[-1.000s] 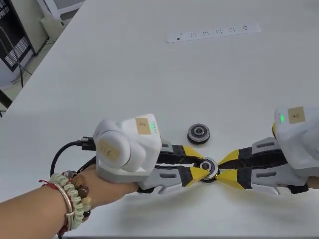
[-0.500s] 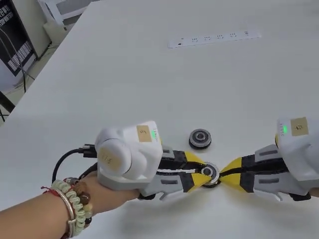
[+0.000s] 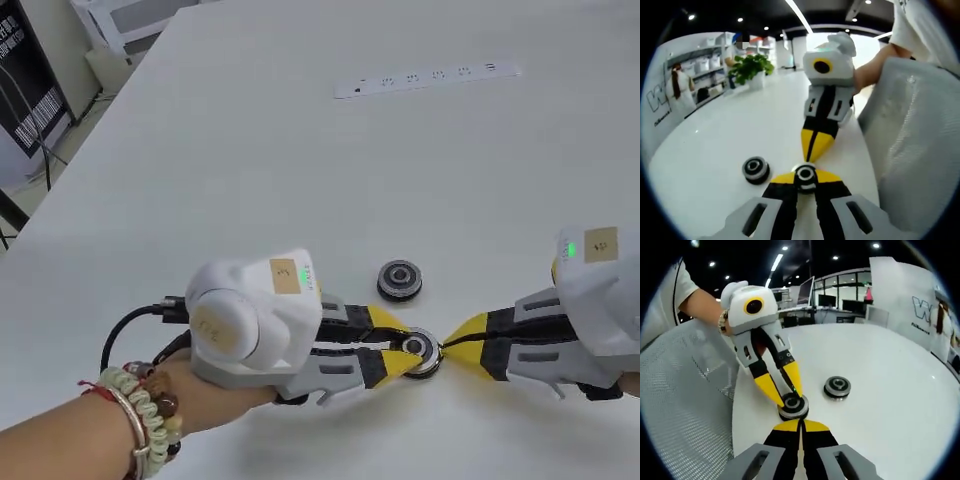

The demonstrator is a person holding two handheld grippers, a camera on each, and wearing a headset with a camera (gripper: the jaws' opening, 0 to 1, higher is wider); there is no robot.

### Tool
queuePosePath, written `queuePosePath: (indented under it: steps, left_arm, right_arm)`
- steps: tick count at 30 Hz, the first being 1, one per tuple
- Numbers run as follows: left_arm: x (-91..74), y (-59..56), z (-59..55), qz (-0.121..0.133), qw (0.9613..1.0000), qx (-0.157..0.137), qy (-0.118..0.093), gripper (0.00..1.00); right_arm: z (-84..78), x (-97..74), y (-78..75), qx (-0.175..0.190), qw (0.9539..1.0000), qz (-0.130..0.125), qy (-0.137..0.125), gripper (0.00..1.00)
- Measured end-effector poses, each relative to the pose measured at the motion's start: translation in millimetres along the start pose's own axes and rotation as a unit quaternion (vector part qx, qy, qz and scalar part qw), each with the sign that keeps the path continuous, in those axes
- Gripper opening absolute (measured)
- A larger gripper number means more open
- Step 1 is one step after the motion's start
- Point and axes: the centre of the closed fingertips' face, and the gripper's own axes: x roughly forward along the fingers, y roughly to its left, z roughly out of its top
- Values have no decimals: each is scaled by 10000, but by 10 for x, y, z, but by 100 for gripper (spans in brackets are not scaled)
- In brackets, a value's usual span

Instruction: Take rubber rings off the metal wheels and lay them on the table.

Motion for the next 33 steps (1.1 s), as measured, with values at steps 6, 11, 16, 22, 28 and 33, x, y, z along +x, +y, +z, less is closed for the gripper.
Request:
queuePosePath:
  steps: [6,11,16,22,28,33]
  left_arm:
    - [-3,1,1,3,10000,-12,-32,14]
    - [-8,7,-4,-25,9999,-51,-121,14]
    - [-7,8,-3,-41,9998,-83,-181,14]
    - [-12,9,-10,-55,9994,-110,-321,14]
    - [-9,9,-4,-56,9993,-111,-346,14]
    - [-7,14,-5,-37,9994,-46,-344,14]
  right_arm:
    - [11,-7,-38,1839,9812,377,-439,0]
    - [5,-10,-39,3036,9468,786,-725,0]
    - [49,-36,-10,3567,9239,1039,-909,0]
    - [89,-39,14,3912,9049,1268,-1102,0]
    - [113,-58,29,3975,8991,1383,-1201,0]
    - [146,-58,37,4089,8914,1464,-1295,0]
